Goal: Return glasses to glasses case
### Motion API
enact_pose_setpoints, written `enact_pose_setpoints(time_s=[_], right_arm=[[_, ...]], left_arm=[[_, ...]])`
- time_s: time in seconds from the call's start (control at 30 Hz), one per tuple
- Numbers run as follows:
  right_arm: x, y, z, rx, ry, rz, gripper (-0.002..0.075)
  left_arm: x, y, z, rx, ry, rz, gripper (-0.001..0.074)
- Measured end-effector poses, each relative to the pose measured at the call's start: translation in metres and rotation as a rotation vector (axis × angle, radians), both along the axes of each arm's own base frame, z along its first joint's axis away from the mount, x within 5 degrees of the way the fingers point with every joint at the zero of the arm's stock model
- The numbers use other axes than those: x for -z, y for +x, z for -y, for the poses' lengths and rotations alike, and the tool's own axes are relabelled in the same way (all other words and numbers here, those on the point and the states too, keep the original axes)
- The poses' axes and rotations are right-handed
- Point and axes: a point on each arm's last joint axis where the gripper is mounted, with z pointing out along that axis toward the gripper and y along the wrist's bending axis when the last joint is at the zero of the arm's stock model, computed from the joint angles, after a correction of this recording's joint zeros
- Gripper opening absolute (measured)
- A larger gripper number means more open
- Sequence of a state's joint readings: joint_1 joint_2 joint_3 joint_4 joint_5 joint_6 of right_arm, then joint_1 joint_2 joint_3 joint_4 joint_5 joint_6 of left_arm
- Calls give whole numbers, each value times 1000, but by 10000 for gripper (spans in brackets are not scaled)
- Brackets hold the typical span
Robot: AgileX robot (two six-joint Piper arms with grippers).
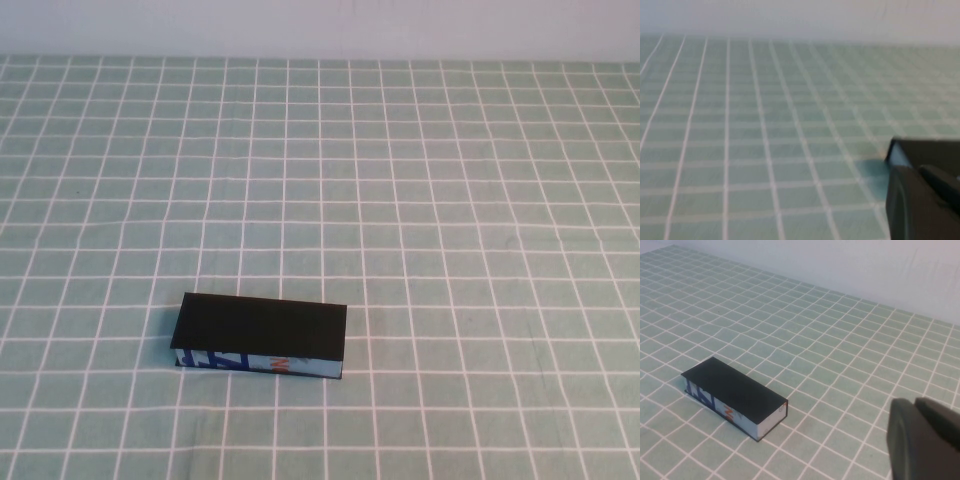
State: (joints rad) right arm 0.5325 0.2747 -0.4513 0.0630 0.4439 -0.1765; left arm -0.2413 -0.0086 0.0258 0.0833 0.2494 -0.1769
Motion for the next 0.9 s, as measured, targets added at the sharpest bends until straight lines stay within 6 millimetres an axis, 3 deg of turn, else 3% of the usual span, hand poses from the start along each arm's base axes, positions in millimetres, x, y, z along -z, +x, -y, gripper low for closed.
enact_pose_setpoints(time_s=[0.17,0.9], right_arm=[[0,0,0,0,0,0,-11],[0,0,0,0,1,-1,-11]], left_arm=[[11,-2,-6,-72,51,-122,-1],[13,-2,-6,-76,53,-136,-1]])
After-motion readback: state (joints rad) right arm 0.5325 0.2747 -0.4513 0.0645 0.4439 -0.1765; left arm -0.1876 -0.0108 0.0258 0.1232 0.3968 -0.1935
